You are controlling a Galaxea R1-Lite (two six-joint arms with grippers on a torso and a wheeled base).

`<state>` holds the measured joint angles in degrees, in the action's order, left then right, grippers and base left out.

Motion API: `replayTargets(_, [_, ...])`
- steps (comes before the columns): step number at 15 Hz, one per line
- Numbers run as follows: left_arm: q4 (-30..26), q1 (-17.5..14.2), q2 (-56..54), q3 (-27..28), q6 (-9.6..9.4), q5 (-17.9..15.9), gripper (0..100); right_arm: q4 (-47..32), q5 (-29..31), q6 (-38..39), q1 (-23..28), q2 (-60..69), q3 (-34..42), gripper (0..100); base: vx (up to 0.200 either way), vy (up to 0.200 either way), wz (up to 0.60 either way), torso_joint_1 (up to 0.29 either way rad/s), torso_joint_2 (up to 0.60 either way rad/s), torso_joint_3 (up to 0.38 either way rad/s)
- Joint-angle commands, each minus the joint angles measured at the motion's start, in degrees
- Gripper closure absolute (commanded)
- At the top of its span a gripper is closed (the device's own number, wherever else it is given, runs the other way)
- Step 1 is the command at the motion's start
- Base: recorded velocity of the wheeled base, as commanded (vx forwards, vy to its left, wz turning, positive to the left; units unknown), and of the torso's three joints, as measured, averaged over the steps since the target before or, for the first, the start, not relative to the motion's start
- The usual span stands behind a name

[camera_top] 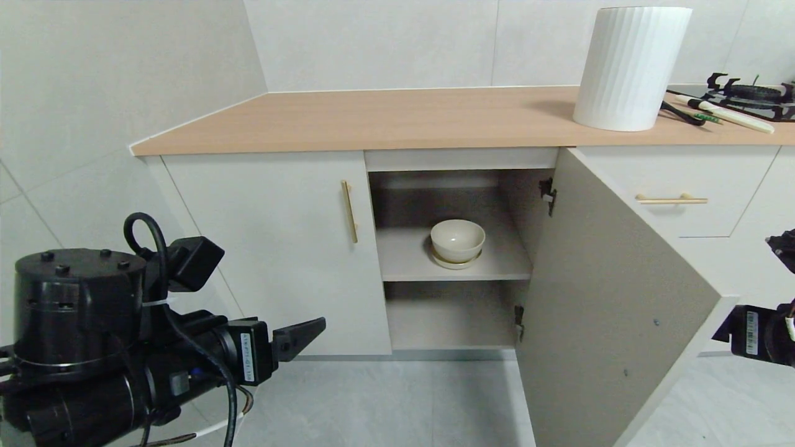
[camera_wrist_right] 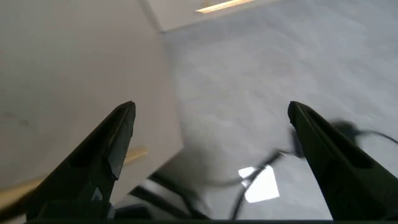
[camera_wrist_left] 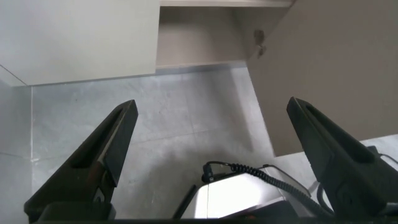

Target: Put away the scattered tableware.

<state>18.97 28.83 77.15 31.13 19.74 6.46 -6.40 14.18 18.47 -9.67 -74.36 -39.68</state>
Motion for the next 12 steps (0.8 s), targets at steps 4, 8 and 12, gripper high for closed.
replayTargets(4, [0.0,0.0,0.1,0.1,0.04,0.0,0,4.9,-0.1,5.4,-11.0,-1.3,2.2,0,0.0,0.0,0.0,0.0,0.0,0.0])
replayTargets(8, [0.0,0.0,0.1,0.2,0.13,0.0,0,8.0,-0.1,7.8,-16.4,-5.2,2.5,0,0.0,0.0,0.0,0.0,0.0,0.0])
replayTargets(12, [0.0,0.0,-0.1,0.2,0.13,0.0,0,17.9,-0.2,7.7,-18.2,-13.4,2.0,0,0.0,0.0,0.0,0.0,0.0,0.0])
